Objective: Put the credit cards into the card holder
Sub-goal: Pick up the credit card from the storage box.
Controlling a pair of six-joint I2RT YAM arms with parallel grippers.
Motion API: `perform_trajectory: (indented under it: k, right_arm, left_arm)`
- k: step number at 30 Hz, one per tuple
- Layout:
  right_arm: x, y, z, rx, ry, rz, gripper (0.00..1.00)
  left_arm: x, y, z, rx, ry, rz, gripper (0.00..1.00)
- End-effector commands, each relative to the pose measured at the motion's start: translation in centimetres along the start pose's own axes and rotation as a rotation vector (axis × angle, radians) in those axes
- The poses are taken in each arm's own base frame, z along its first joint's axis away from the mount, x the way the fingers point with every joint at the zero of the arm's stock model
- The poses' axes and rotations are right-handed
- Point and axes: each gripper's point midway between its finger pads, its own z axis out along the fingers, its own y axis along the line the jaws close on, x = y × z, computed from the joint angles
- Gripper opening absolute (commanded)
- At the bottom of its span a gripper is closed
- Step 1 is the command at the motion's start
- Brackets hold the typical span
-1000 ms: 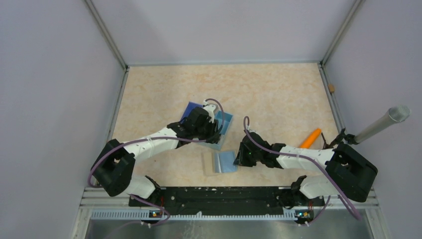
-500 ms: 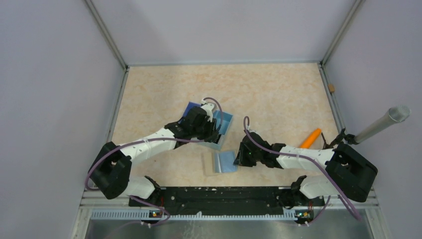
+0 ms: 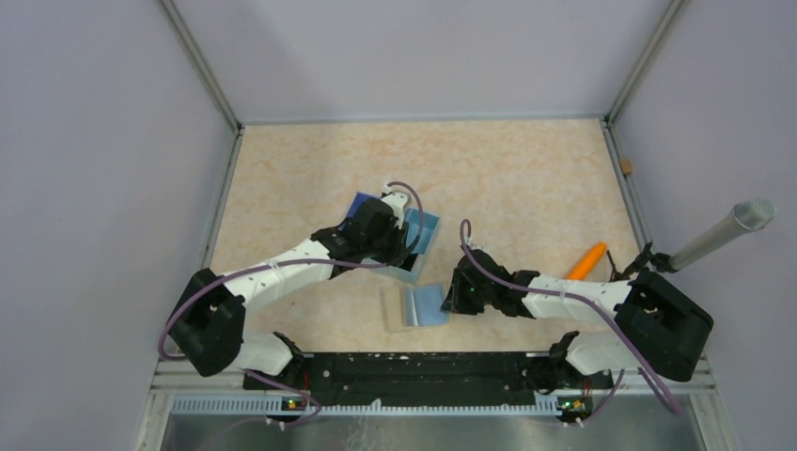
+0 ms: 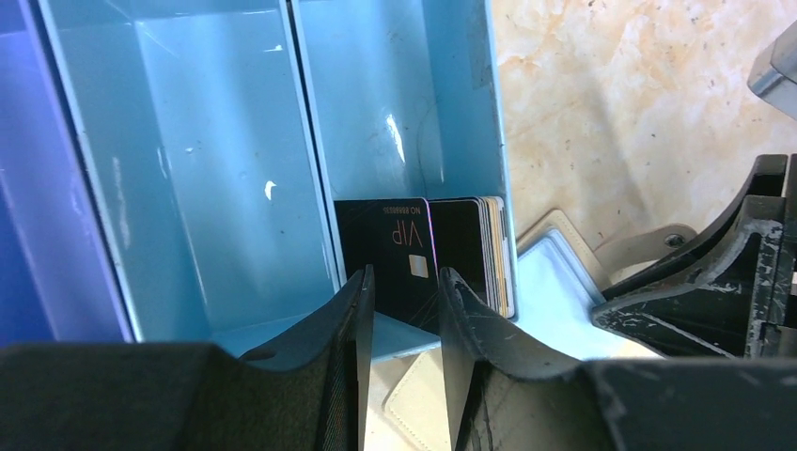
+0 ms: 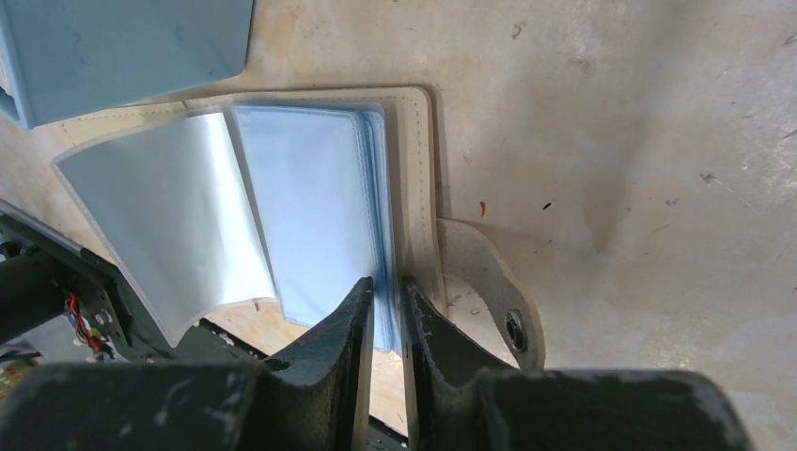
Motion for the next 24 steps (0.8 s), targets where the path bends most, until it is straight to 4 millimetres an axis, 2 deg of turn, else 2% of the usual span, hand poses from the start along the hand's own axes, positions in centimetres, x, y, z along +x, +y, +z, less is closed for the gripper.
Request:
perform_trajectory:
  k: [1, 12, 19, 21, 24]
  right_arm:
    - [1.0, -1.0, 0.2, 0.019, 0.023, 0.0, 0.16]
    - [1.1, -1.0, 0.3, 0.015, 0.026, 0.0, 0.16]
    - [1.1, -1.1, 0.4, 0.016, 0.027, -0.001, 0.17]
    - [1.2, -1.2, 0.4, 0.019, 0.028, 0.001, 0.17]
    - [1.2, -1.3, 0.5, 0.021, 0.029, 0.002, 0.16]
  left_arm:
    - [-0.9, 1.7, -0.9, -0.109, -0.016, 0.059, 0.35]
    - [-0.5, 2.9, -1.1, -0.236, 0.012, 0.106, 0.34]
    - [-0.3, 2.4, -0.9, -0.205, 0.007, 0.087, 0.35]
    - [-0.2, 2.2, -0.7, -0.195, 0.009, 0.08, 0.33]
    - [-0.3, 1.9, -0.7, -0.182, 0.004, 0.068, 0.2]
